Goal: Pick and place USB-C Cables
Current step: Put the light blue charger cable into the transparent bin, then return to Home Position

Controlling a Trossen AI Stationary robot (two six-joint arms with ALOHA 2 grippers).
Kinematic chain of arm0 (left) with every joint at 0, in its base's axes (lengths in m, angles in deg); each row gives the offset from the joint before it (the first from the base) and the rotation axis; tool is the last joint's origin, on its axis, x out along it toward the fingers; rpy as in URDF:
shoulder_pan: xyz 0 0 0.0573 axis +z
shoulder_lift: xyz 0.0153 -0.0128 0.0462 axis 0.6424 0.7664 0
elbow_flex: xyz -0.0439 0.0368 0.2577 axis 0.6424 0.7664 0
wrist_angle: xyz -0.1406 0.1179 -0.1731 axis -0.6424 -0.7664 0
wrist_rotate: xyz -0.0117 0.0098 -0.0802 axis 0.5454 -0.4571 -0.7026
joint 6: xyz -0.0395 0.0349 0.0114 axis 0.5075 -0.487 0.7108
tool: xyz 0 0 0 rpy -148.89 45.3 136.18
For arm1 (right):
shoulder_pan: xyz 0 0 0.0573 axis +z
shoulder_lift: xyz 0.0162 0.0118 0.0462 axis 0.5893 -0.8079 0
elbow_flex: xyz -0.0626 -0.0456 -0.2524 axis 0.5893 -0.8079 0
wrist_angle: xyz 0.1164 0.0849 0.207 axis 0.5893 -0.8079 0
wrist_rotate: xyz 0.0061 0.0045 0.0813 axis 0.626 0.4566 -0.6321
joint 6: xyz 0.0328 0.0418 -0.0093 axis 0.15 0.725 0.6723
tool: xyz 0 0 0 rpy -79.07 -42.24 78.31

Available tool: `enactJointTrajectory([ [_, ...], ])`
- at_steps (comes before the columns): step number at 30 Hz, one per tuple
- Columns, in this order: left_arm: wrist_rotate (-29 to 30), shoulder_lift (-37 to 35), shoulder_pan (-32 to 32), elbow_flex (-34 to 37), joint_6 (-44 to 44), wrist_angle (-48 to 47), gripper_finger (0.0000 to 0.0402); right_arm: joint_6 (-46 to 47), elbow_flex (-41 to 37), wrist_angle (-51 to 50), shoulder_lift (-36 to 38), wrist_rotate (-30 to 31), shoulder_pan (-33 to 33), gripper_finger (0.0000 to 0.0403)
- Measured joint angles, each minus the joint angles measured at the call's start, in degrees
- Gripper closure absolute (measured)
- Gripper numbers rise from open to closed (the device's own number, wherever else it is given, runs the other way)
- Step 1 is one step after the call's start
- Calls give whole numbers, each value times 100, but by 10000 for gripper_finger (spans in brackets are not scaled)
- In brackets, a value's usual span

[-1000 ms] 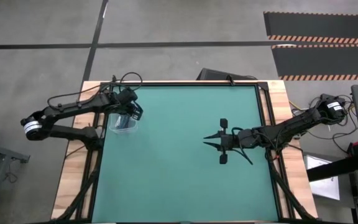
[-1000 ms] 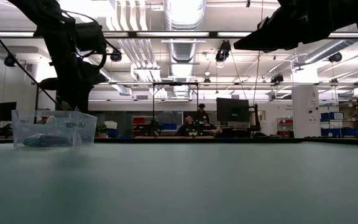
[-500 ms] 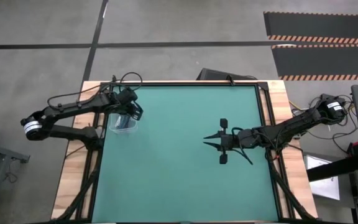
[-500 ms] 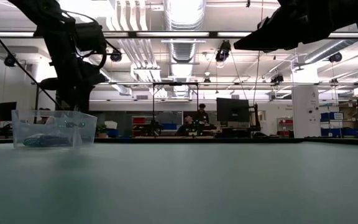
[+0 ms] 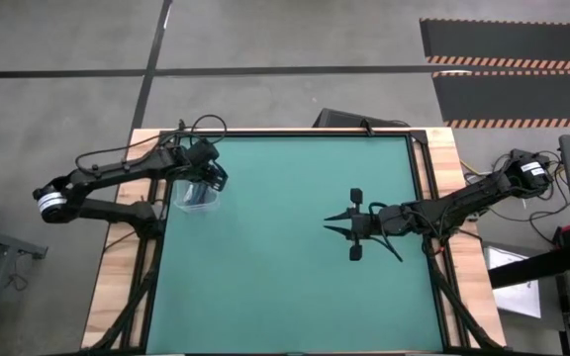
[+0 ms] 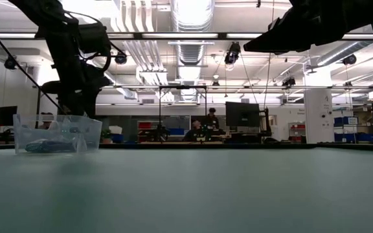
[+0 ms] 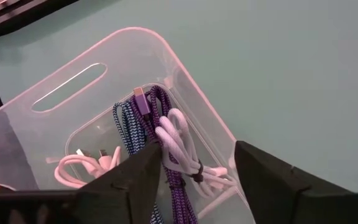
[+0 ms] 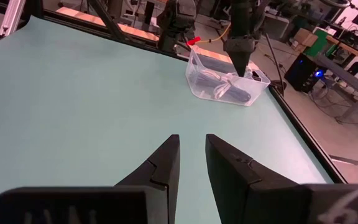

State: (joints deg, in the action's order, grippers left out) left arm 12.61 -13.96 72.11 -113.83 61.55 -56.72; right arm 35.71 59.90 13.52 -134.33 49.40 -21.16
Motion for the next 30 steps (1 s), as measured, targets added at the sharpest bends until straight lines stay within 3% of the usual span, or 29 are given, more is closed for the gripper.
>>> enactJointTrajectory([
  [19,1,-200,-35,-236,-111,-7,209,4,-1,1,0,0,2,335],
  [30,224,-985,-889,-195,49,173,210,2,-72,3,0,-48,2,335],
])
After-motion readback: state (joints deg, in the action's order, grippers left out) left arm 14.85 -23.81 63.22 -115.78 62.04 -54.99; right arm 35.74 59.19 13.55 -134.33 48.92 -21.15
